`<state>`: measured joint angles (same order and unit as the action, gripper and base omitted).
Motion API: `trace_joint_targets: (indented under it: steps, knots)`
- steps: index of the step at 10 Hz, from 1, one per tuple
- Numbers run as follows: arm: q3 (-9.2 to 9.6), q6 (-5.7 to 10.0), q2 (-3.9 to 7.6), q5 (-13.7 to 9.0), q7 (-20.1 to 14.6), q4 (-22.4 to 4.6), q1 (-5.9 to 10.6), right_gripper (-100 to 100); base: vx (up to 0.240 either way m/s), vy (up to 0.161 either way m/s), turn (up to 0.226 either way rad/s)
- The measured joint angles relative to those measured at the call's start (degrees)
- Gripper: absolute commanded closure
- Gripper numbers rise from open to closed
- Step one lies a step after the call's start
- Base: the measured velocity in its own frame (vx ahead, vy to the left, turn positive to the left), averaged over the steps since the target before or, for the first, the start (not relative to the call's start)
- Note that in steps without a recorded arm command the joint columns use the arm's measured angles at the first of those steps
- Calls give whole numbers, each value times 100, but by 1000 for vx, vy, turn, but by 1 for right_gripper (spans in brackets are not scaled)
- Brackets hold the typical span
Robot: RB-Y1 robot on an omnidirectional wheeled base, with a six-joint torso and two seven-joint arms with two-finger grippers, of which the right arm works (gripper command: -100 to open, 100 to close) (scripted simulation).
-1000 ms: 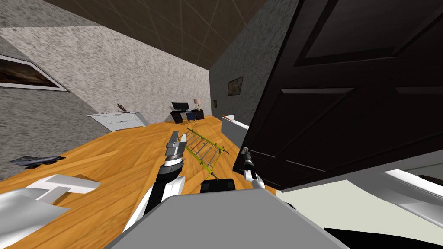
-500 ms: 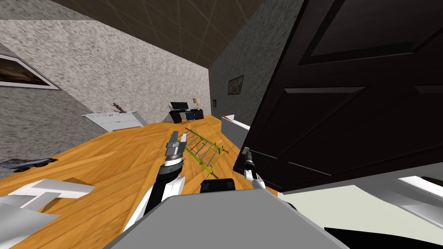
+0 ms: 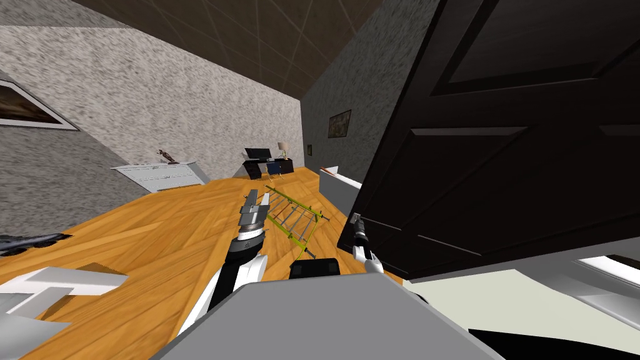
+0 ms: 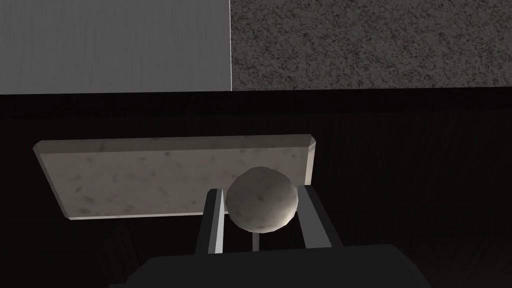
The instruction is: Push the door open
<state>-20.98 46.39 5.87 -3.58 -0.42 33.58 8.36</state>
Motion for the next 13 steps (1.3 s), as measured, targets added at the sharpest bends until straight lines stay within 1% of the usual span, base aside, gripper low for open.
trace_joint_targets:
  steps: [1, 2, 3, 4, 5, 6, 9, 10, 11, 12, 13]
  knots:
    - [-11, 6, 26, -8, -7, -28, 15, 100, 53, 5, -2]
    - [-21, -58, 25, -15, -18, 86, -36, 100, 31, 7, -14]
    - [-33, -87, 19, -21, -12, 138, -49, 100, 69, -1, -13]
    - [-59, -42, 39, -37, -1, 16, 8, 100, 50, -12, 2]
    - [-71, -28, 39, -44, 4, 11, 5, 100, 44, -3, -12]
    - [-81, -51, 28, -50, 11, 66, -20, 100, 44, 14, -36]
    - [-132, 26, 66, -81, 27, -101, 61, 100, 33, 3, -3]
    - [-133, 13, 54, -80, 26, -44, 21, 100, 69, -2, 5]
    - [-143, -48, 29, -85, 36, 60, -39, 100, 38, 0, -18]
    - [-152, -47, 44, -91, 37, 31, -14, 100, 41, 10, -32]
    - [-175, 10, 59, -104, 47, -68, 38, 100, 33, 6, -13]
